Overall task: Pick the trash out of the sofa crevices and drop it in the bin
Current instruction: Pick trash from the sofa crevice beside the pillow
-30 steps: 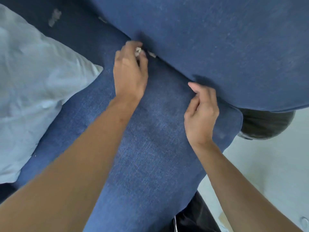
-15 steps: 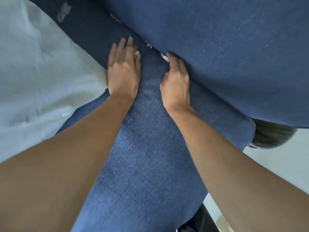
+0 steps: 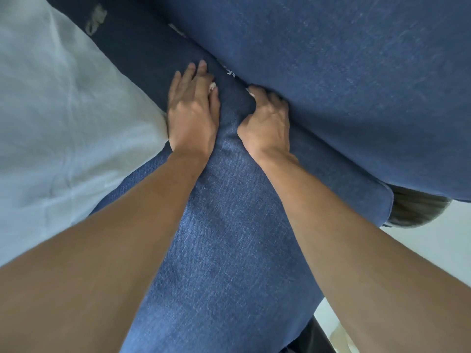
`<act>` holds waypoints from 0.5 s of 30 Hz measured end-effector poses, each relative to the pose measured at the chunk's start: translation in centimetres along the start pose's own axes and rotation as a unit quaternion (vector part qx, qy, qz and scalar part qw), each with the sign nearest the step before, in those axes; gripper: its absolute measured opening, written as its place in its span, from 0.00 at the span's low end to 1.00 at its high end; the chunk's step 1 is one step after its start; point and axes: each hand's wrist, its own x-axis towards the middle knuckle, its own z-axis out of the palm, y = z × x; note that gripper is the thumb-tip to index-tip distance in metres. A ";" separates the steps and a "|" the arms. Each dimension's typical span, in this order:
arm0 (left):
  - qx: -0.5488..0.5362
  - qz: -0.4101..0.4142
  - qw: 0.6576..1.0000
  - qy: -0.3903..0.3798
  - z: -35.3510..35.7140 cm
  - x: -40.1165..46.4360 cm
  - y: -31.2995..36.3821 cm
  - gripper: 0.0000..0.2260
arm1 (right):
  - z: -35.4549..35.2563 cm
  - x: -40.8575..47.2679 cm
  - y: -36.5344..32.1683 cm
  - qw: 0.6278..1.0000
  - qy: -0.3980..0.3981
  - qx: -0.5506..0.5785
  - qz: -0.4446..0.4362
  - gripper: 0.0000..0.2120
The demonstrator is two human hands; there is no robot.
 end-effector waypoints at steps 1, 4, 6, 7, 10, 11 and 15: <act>-0.001 0.000 1.000 0.004 0.0 0.0 0.0 0.13 | 0.0 -0.2 0.0 0.999 0.025 0.022 0.001 0.24; -0.010 0.003 1.000 0.020 0.2 0.0 -0.1 0.12 | 0.4 -1.0 0.2 0.990 0.118 0.079 -0.016 0.13; -0.014 0.002 1.000 0.024 0.3 -0.1 0.0 0.12 | 0.5 -1.3 0.5 0.980 0.156 0.120 -0.026 0.06; -0.015 0.001 1.000 0.025 0.3 -0.1 0.0 0.12 | 0.4 -1.4 0.5 0.976 0.167 0.137 -0.026 0.05; -0.025 -0.005 0.999 0.025 0.0 -0.1 0.2 0.13 | -0.2 -1.8 0.5 0.966 0.193 0.167 -0.026 0.05; -0.030 -0.010 0.999 0.022 -0.2 0.0 0.3 0.13 | -0.5 -2.1 0.4 0.962 0.205 0.177 -0.032 0.05; -0.064 -0.036 0.997 0.004 -1.5 0.6 1.0 0.13 | -1.9 -4.3 1.1 0.963 0.225 0.130 -0.077 0.11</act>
